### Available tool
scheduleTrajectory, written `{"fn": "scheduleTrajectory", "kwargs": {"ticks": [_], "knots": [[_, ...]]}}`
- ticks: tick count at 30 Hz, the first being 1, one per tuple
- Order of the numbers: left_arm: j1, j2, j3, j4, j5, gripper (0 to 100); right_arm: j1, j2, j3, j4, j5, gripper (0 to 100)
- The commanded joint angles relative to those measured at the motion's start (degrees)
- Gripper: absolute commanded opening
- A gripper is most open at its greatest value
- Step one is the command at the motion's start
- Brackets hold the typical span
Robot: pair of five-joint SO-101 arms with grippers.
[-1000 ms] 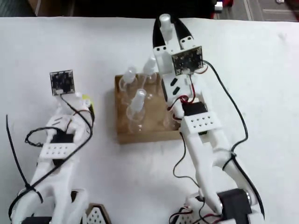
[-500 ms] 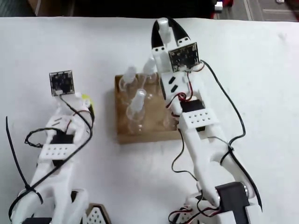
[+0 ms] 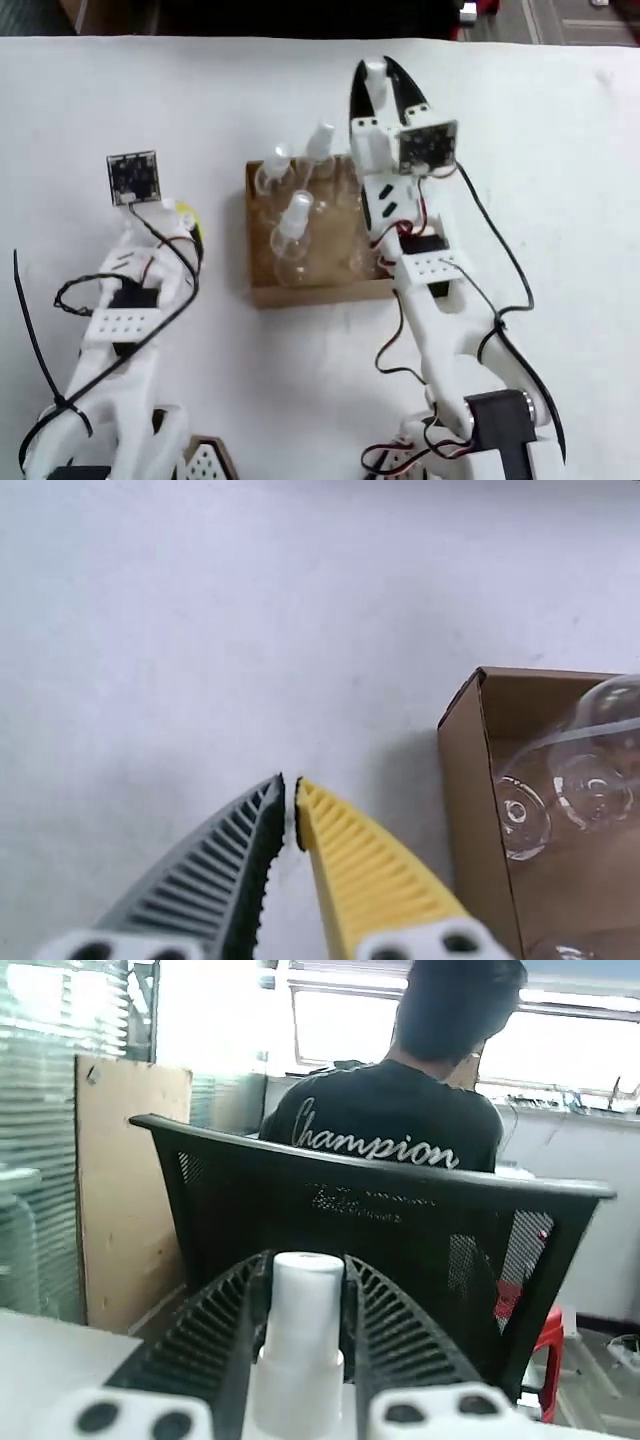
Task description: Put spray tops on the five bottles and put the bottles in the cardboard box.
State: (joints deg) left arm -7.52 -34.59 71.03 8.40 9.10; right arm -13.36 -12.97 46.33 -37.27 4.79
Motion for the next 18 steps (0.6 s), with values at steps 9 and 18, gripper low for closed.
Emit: {"fn": "scheduleTrajectory", "kwargs": {"ticks": [9, 18], "knots": [[0.57, -1.98, -0.44, -1.32, 0.09, 2, 1.89, 6.73, -1.93, -2.77, -4.92, 1.6], [0.66, -1.98, -0.62, -1.32, 0.09, 2, 1.71, 8.92, 1.85, -12.97, -4.66, 1.6]]}}
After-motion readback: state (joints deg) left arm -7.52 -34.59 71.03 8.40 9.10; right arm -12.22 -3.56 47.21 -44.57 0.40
